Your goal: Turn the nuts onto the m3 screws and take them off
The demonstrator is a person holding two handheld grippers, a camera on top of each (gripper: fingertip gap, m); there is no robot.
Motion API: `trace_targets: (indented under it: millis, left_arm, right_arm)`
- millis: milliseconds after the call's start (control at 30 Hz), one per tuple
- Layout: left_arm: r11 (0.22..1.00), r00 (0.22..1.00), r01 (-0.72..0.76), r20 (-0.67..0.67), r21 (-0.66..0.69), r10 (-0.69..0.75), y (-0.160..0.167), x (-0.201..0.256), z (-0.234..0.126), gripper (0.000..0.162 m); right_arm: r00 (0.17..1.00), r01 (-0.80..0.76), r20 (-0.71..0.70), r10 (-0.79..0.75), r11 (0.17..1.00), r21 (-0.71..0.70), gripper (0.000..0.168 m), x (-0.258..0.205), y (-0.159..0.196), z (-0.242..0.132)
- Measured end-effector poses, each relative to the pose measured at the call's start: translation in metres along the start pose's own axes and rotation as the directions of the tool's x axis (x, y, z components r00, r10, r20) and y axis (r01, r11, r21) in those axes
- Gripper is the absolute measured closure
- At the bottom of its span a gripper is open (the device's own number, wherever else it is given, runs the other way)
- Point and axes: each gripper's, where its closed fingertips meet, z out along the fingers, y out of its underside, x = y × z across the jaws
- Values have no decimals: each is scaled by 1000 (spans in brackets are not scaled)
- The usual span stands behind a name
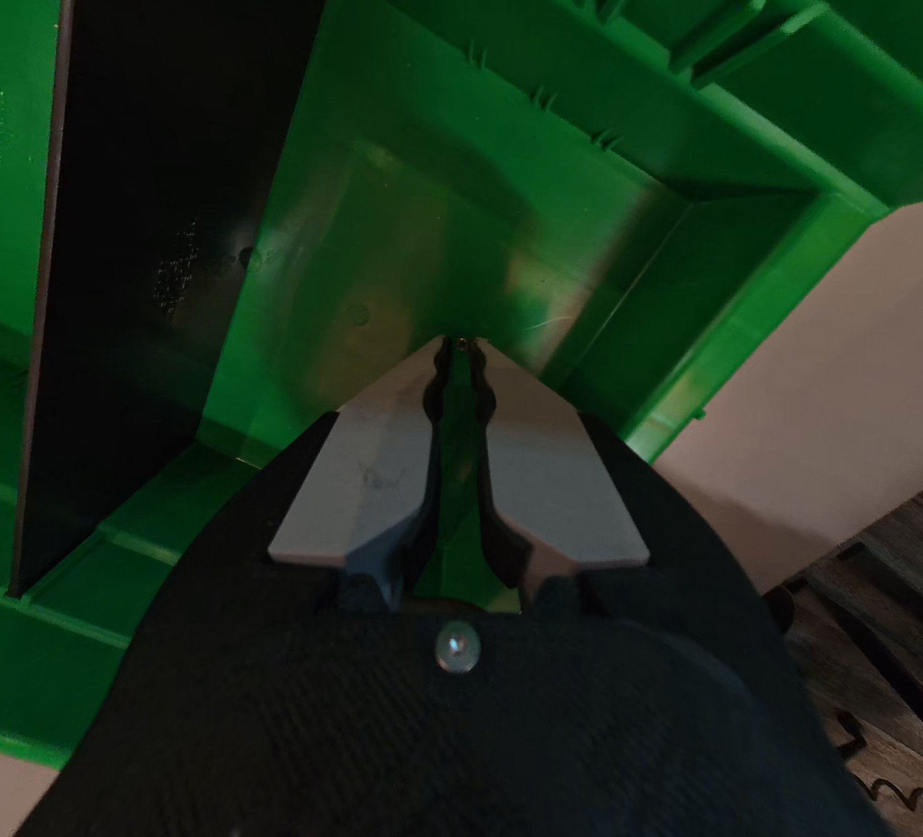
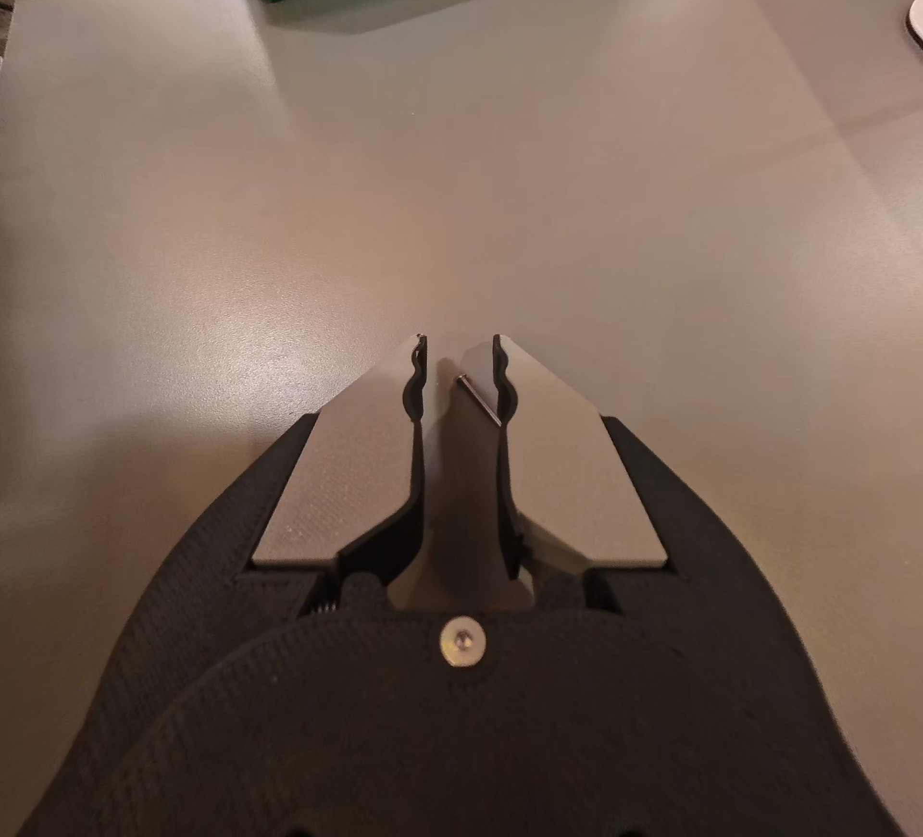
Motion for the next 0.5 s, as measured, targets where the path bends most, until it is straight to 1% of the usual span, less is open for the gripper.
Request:
trace_targets:
  millis: [300, 500]
  left_arm:
    - [999, 1000, 6, 22, 35, -7, -1, 2, 0, 158]
    - [999, 1000, -12, 27, 31, 11, -1, 2, 0, 159]
  right_arm:
    - [1000, -2, 3, 2, 1000, -2, 145, 0, 0, 0]
    - [1000, 0, 2, 0, 1000, -3, 145, 0, 0, 1]
